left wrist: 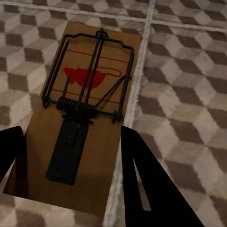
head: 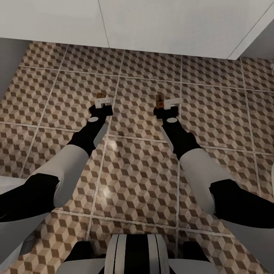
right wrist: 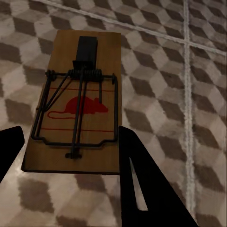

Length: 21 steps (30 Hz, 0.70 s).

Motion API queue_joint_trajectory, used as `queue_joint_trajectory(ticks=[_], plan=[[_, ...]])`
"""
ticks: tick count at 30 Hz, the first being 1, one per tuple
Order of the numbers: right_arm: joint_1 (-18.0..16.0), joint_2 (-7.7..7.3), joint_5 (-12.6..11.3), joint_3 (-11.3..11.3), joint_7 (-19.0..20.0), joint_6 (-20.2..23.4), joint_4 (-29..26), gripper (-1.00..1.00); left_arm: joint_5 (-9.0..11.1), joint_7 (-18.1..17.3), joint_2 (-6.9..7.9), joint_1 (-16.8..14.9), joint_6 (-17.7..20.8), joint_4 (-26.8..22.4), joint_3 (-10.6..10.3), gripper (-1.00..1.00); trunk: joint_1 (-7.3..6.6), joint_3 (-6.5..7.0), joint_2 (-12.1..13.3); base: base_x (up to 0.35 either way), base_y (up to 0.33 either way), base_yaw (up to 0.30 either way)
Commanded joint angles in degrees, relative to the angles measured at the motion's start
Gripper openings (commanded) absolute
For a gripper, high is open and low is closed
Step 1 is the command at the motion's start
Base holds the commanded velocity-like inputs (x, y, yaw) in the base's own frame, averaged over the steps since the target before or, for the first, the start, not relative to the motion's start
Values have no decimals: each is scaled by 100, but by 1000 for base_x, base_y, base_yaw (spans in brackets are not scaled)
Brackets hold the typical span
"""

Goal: Take the four mousetraps from the cabinet in the bathroom and place them on the bathroom floor. Make sure all four end up on the same floor surface, and ensure that at least two of them are either under or directly next to the same bathroom sink.

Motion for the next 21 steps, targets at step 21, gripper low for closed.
queue_joint_trajectory(ticks=[21], plan=[[7,0,46,15,-263,47,1,-100,41,66,6,11,21,9,-51,-100,53,-3,-29,0,0,-63]])
